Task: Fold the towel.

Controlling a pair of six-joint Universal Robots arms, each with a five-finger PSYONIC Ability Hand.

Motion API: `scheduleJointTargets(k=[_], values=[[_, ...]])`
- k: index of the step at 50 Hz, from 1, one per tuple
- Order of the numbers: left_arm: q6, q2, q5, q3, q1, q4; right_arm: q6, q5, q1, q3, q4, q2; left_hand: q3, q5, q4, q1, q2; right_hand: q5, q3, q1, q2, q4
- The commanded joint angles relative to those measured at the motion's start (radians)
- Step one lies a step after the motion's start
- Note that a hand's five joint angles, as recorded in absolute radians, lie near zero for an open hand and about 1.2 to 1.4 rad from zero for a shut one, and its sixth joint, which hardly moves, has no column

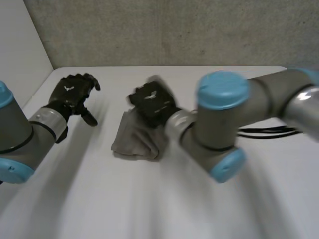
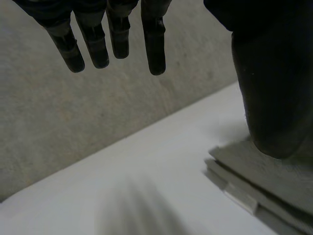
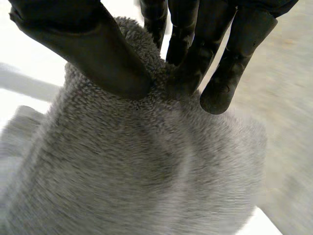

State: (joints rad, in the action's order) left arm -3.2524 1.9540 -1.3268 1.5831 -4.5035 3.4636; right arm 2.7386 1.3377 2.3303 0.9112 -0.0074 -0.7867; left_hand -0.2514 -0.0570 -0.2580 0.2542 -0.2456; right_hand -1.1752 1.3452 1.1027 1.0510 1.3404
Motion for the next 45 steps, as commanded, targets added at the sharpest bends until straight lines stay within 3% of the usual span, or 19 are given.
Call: scheduleJointTargets(k=[1,2,3,5,7,14,16,21,27,36,45], values=[[0.045,0.000,-0.003,-0.015,-0.019,-0.001,-0.117,0.038,0.122,-0.239,0.144,0.239,0.061,0.042,0.068,-0.064,0.056,0.205,-0.201,0.042,0.093,-0.196],[0.045,0.008,-0.003,-0.015,-0.019,-0.001,-0.138,0.067,0.126,-0.262,0.171,0.265,0.061,0.042,0.068,-0.064,0.056,0.705,-0.700,-0.458,-0.406,-0.696],[0.045,0.008,-0.003,-0.015,-0.019,-0.001,-0.139,0.067,0.126,-0.262,0.171,0.265,0.061,0.042,0.068,-0.064,0.056,0.710,-0.705,-0.463,-0.411,-0.701],[0.043,0.013,-0.002,-0.018,-0.016,0.000,-0.148,0.144,0.121,-0.271,0.201,0.268,0.061,0.042,0.068,-0.064,0.056,1.105,-1.100,-0.858,-0.806,-1.096],[0.043,0.013,0.000,-0.023,-0.014,0.000,-0.142,0.167,0.113,-0.270,0.207,0.258,0.061,0.042,0.068,-0.064,0.056,1.175,-1.171,-0.928,-0.877,-1.166],[0.049,0.060,-0.002,-0.080,0.006,-0.001,-0.071,0.198,0.035,-0.158,0.196,0.118,0.061,0.042,0.068,-0.064,0.056,1.175,-1.171,-0.928,-0.877,-1.166],[0.057,0.094,-0.002,-0.103,0.039,-0.001,0.025,0.184,-0.023,-0.069,0.163,0.026,0.061,0.042,0.068,-0.064,0.056,1.175,-1.171,-0.928,-0.877,-1.166],[0.108,0.147,0.008,-0.115,0.101,-0.001,0.136,0.134,-0.081,0.030,0.078,-0.028,0.061,0.042,0.068,-0.064,0.056,1.175,-1.171,-0.928,-0.877,-1.166],[0.140,0.232,0.006,-0.112,0.156,-0.006,0.171,0.094,-0.103,0.049,0.033,0.041,0.061,0.042,0.068,-0.064,0.056,1.175,-1.171,-0.928,-0.877,-1.166],[0.137,0.307,-0.002,-0.103,0.161,-0.021,0.176,0.103,-0.103,-0.032,0.046,0.201,0.061,0.042,0.068,-0.064,0.056,1.175,-1.171,-0.928,-0.877,-1.166],[0.137,0.267,-0.003,-0.112,0.145,-0.052,0.228,0.101,-0.106,-0.035,0.098,0.175,0.064,0.044,0.071,-0.067,0.059,1.175,-1.171,-0.928,-0.877,-1.166]])
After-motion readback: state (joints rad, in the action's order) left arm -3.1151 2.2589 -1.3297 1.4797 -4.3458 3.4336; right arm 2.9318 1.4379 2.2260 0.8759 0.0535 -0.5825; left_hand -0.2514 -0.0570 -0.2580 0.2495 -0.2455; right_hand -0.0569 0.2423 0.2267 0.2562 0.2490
